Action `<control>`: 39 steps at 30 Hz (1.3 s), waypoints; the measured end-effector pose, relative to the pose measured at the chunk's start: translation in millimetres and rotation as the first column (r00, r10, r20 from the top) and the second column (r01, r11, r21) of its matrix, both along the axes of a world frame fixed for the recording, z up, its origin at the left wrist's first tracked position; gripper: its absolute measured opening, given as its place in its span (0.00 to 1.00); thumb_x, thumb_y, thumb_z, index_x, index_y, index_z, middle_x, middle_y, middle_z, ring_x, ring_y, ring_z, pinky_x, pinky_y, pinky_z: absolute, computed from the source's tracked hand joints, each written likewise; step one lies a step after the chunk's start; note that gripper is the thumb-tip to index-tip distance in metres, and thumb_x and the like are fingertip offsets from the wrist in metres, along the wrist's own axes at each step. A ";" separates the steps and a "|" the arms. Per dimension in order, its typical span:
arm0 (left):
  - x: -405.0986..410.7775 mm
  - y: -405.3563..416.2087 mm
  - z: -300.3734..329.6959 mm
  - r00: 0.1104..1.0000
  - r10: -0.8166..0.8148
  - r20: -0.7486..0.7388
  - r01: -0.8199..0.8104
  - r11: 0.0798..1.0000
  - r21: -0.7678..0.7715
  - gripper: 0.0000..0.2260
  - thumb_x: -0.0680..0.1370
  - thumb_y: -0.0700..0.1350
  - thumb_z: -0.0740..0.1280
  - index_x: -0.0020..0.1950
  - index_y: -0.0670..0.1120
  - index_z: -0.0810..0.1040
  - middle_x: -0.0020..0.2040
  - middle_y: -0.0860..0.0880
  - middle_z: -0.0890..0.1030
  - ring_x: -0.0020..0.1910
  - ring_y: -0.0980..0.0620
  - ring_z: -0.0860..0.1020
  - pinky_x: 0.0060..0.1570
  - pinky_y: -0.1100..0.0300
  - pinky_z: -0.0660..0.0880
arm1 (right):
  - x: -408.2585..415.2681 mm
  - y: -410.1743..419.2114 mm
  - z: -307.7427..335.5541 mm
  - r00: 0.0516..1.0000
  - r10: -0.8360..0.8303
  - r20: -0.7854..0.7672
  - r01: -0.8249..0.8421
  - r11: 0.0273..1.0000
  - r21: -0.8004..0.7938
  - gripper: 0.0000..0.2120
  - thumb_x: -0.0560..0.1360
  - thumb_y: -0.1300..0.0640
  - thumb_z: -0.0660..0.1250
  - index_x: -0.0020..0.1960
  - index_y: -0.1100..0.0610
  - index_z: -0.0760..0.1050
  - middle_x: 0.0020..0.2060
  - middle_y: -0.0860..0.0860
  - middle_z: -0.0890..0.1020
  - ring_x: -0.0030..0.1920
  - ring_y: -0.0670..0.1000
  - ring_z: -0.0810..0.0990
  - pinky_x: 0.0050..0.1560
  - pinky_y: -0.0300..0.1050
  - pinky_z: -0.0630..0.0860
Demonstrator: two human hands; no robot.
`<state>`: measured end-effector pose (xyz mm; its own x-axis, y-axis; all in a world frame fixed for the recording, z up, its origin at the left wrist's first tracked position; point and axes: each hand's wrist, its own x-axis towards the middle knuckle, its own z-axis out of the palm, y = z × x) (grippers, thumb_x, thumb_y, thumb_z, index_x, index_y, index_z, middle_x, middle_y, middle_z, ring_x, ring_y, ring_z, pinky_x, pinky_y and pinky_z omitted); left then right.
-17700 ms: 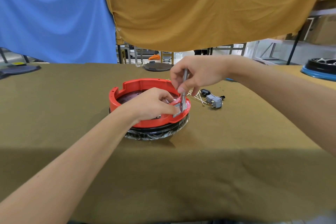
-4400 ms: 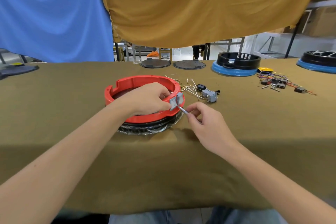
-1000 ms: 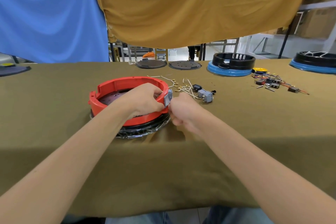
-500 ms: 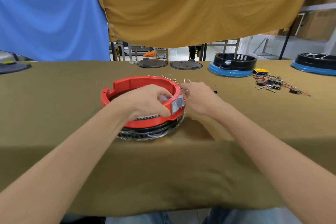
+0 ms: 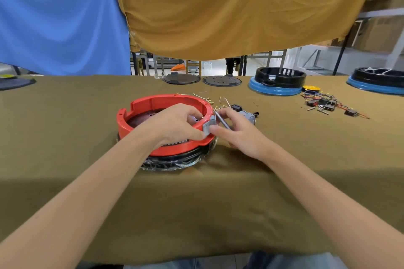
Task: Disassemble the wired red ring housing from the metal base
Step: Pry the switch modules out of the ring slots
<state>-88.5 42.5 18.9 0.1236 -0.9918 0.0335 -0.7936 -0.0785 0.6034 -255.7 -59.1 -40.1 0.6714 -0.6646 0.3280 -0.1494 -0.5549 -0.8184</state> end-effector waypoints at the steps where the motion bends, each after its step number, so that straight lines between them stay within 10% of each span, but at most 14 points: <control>1: -0.4 0.5 -0.3 1.000 -0.002 0.007 0.002 1.000 -0.012 0.17 0.73 0.53 0.73 0.60 0.56 0.78 0.53 0.56 0.82 0.52 0.54 0.80 0.51 0.56 0.74 | 2.8 0.4 -0.8 0.999 -0.033 0.004 0.033 0.998 -0.054 0.12 0.78 0.51 0.70 0.60 0.51 0.75 0.45 0.38 0.81 0.42 0.39 0.80 0.45 0.34 0.75; 9: -3.6 0.1 -2.4 0.998 0.012 0.058 -0.007 0.997 -0.070 0.13 0.73 0.49 0.73 0.57 0.52 0.80 0.48 0.50 0.84 0.50 0.49 0.82 0.51 0.55 0.78 | 15.8 9.9 -14.2 0.953 -0.290 0.083 0.298 0.858 -0.418 0.07 0.81 0.56 0.65 0.57 0.55 0.78 0.46 0.46 0.80 0.46 0.44 0.76 0.47 0.37 0.68; 18: 8.4 -8.1 -6.7 0.975 0.054 0.216 -0.025 0.990 -0.136 0.09 0.75 0.50 0.71 0.53 0.48 0.81 0.45 0.53 0.82 0.45 0.51 0.79 0.40 0.65 0.72 | 12.2 8.8 -15.2 0.984 -0.173 0.031 0.175 0.951 -0.254 0.08 0.84 0.48 0.55 0.48 0.50 0.62 0.35 0.47 0.69 0.30 0.43 0.65 0.32 0.37 0.66; 23: 10.2 -8.2 -7.9 0.982 0.052 0.182 -0.023 0.988 -0.154 0.12 0.73 0.51 0.72 0.55 0.51 0.81 0.48 0.55 0.82 0.45 0.58 0.79 0.40 0.68 0.71 | 12.2 -9.3 -13.4 0.949 -0.314 0.015 0.313 0.939 -0.145 0.06 0.83 0.50 0.60 0.55 0.51 0.70 0.43 0.43 0.76 0.42 0.38 0.75 0.38 0.33 0.67; 31: 12.0 -4.3 -1.6 0.976 0.038 0.216 -0.010 0.991 -0.131 0.15 0.73 0.53 0.71 0.57 0.49 0.78 0.51 0.54 0.81 0.50 0.52 0.79 0.45 0.61 0.75 | 1.4 -40.1 -9.1 0.775 -0.627 -0.079 0.597 0.768 -0.234 0.12 0.83 0.55 0.58 0.60 0.59 0.75 0.51 0.56 0.76 0.54 0.60 0.76 0.54 0.50 0.68; 39: 26.6 5.3 -1.1 0.955 -0.007 0.296 0.049 0.989 -0.136 0.14 0.76 0.53 0.70 0.60 0.53 0.80 0.52 0.56 0.81 0.51 0.59 0.78 0.48 0.62 0.73 | 4.0 -18.7 -10.4 0.969 -0.190 0.159 0.209 0.972 -0.111 0.07 0.81 0.58 0.66 0.58 0.52 0.77 0.34 0.54 0.83 0.35 0.47 0.80 0.40 0.38 0.75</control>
<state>-62.0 47.9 17.8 0.0593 -0.9773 0.2032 -0.9379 0.0152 0.3467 -251.7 -77.8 -50.5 0.4677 -0.7276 0.5019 -0.1517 -0.6255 -0.7653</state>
